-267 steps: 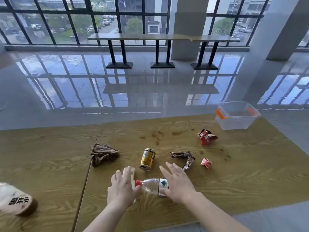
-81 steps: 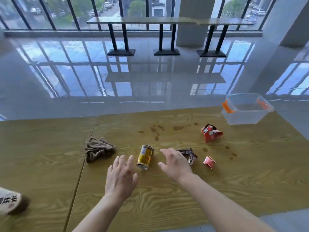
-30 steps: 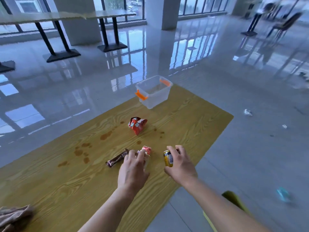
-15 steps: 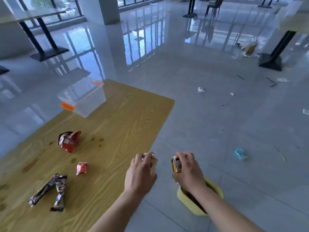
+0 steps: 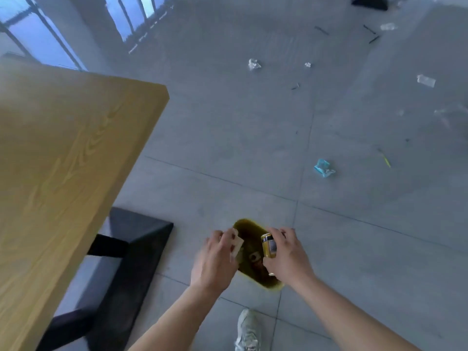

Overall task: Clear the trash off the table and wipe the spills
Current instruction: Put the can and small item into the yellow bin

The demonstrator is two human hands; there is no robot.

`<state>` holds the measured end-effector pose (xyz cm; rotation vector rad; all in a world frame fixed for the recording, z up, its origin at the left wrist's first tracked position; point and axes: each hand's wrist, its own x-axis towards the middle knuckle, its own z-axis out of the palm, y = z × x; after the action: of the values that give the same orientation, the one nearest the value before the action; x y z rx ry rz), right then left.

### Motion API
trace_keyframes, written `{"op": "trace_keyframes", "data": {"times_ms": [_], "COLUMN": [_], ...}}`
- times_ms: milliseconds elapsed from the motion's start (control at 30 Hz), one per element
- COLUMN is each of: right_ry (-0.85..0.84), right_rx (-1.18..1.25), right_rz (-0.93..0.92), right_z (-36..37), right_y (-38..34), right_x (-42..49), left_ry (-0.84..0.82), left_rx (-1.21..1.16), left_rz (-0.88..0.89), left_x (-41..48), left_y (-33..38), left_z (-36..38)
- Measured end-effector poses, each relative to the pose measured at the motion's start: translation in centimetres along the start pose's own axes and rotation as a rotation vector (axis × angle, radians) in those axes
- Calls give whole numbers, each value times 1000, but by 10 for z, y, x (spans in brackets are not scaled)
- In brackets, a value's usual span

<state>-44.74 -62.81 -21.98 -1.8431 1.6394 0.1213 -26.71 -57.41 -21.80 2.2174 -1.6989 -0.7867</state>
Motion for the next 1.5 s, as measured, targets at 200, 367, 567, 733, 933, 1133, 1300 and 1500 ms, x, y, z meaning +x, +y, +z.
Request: {"op": "trace_keyframes", "data": {"times_ms": [200, 367, 567, 733, 933, 1133, 1300, 1500], "right_ry": [-91, -136, -128, -129, -51, -59, -73, -62], "right_rx": [6, 6, -18, -33, -37, -40, -46, -62], "right_rz": [83, 142, 165, 166, 164, 129, 103, 49], "right_z": [91, 149, 188, 203, 205, 191, 169, 130], "right_y": [73, 109, 132, 137, 135, 132, 121, 88], "right_x": [59, 98, 129, 144, 150, 145, 134, 114], "left_ry": [-126, -217, -239, -232, -162, -140, -126, -90], "left_rx": [-17, 45, 158, 179, 225, 281, 291, 358], "left_rz": [-60, -93, -95, -67, -17, 39, 28, 71], "left_x": [51, 84, 109, 116, 119, 115, 105, 90], "left_y": [-31, -51, -66, -70, -75, -78, -76, -64], "left_z": [111, 175, 222, 239, 236, 216, 189, 137]}}
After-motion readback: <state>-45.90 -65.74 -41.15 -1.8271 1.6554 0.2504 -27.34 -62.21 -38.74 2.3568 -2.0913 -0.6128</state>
